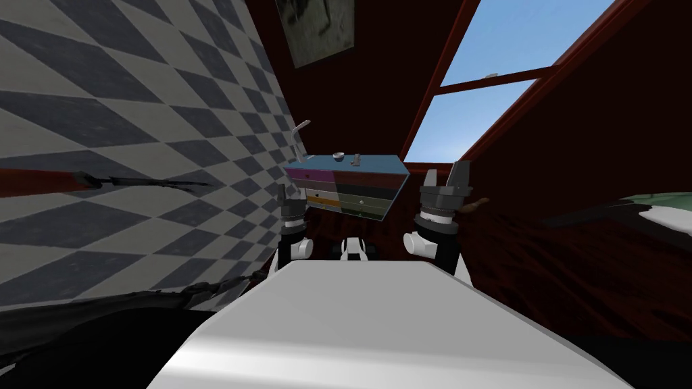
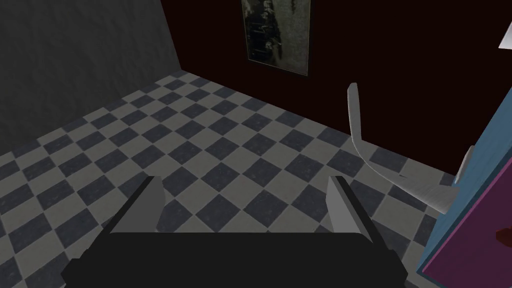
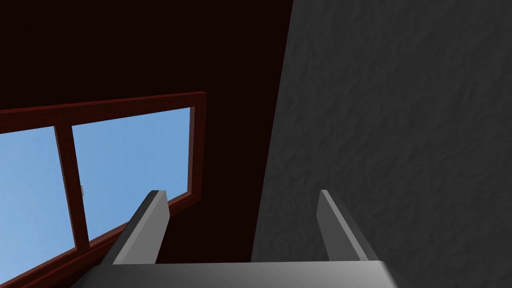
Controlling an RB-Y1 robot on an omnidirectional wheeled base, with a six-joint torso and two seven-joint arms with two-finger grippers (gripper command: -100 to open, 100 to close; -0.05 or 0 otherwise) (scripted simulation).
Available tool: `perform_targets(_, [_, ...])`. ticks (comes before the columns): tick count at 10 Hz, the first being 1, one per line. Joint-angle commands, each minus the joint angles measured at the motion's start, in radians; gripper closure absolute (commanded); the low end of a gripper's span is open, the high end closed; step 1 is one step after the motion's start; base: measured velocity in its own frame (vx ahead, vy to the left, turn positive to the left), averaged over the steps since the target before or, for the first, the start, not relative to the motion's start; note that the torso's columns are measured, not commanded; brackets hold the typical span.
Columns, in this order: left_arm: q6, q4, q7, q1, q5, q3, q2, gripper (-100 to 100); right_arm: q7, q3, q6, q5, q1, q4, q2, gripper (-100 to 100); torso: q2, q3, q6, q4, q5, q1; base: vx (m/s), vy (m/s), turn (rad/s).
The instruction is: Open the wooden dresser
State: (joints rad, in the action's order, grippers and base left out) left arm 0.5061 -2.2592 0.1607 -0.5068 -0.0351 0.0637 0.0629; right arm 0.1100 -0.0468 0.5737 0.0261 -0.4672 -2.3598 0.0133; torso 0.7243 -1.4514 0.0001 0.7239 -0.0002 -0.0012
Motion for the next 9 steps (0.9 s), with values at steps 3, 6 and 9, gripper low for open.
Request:
perform_targets(3, [0.028,0.1,0.016,0.034,0.011,-0.029,0.051,-100,0.0,0.0,0.0,0.0,0.0,0.0,0.0,0,0.012,-0.025,0.0,0.013,0.0,0.001,0.055,-0.087,-0.052])
perform_targets(6, [0.049,0.177,0.028,0.06,0.02,-0.052,0.06,-100,0.0,0.0,0.0,0.0,0.0,0.0,0.0,0,0.014,-0.025,0.0,0.014,0.0,0.0,0.065,-0.107,-0.057])
perform_targets(9, [0.072,0.259,0.041,0.09,0.029,-0.078,0.071,-100,0.0,0.0,0.0,0.0,0.0,0.0,0.0,0,0.013,-0.025,0.0,0.014,0.0,0.002,0.067,-0.103,-0.064])
